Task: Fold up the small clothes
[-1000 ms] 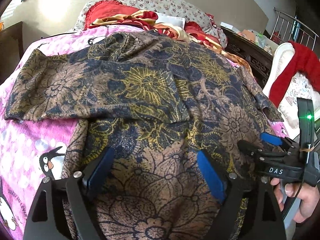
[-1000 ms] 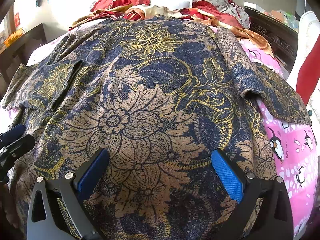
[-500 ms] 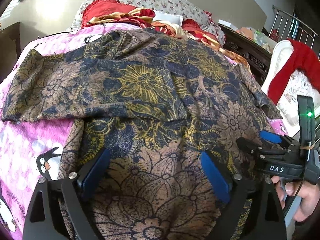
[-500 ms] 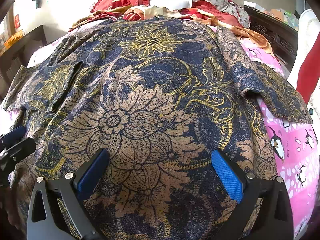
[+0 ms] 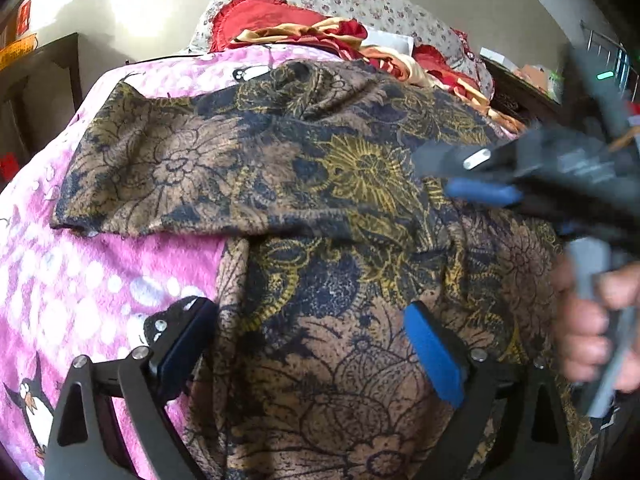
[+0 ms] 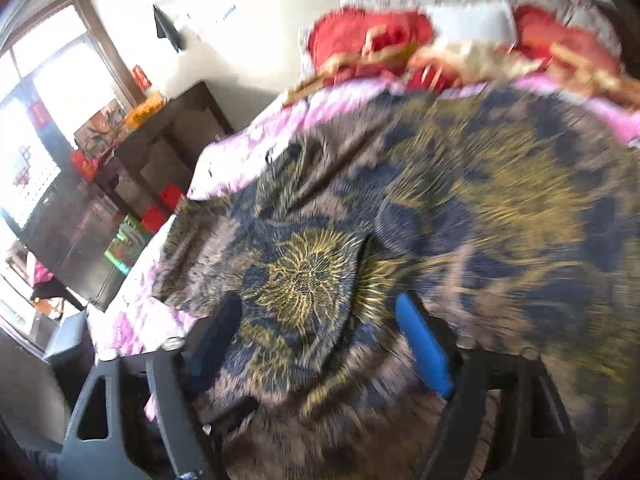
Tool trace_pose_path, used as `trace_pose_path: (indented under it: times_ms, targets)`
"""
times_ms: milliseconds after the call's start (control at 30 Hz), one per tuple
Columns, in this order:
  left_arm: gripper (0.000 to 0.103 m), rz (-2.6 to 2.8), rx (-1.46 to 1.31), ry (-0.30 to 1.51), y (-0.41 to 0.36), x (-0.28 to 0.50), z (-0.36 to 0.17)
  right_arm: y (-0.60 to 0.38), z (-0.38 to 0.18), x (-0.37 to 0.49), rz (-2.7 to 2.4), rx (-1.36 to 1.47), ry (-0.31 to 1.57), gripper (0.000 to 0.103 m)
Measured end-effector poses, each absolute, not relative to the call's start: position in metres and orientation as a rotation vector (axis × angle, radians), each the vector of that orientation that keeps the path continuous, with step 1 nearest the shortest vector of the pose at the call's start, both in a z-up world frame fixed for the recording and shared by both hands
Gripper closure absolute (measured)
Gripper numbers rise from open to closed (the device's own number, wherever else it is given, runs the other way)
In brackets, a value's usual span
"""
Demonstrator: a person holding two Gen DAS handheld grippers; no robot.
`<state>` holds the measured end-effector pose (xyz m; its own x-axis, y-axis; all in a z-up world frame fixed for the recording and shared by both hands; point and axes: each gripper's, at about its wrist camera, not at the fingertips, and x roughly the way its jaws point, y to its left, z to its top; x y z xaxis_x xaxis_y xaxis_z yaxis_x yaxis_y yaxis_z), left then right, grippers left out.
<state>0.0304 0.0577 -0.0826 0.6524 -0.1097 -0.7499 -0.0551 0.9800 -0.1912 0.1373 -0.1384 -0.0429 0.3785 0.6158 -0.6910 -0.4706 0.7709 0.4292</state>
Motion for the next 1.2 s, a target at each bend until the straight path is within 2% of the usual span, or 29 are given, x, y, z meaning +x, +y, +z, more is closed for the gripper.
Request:
trace_pose_path:
  times_ms: [100,333,467,567,667,767,967,1200]
  targets:
    - [0.006,-0.038,-0.245,0.853,0.064,0.031,-0.084,-0.127,-0.068,0.152,0.719,0.177,1.012,0.033]
    - [0.006,-0.04,-0.252,0.856,0.064,0.034,-0.083,-0.132,-0.076,0.17,0.79,0.327,1.002,0.033]
    - [0.006,-0.039,-0.25,0.857,0.065,0.034,-0.083,-0.136,-0.08,0.164,0.924,0.436,1.063,0.058]
    - [0.006,-0.041,-0.25,0.857,0.064,0.035,-0.083,-0.142,-0.087,0.165,0.833,0.481,1.069,0.065]
    - [0.005,-0.041,-0.249,0.858,0.064,0.034,-0.083,-0.137,-0.082,0.162,0.836,0.431,1.051,0.068]
    - [0.005,-0.041,-0.251,0.857,0.064,0.034,-0.083,-0.139,-0.072,0.158,0.804,0.387,1.014,0.096]
    - [0.005,-0.039,-0.243,0.861,0.063,0.035,-0.083,-0.168,-0.026,0.157,0.729,0.294,0.908,0.098]
    - [0.005,-0.037,-0.235,0.863,0.062,0.035,-0.084,-0.289,-0.04,0.188,0.444,0.315,0.993,0.099]
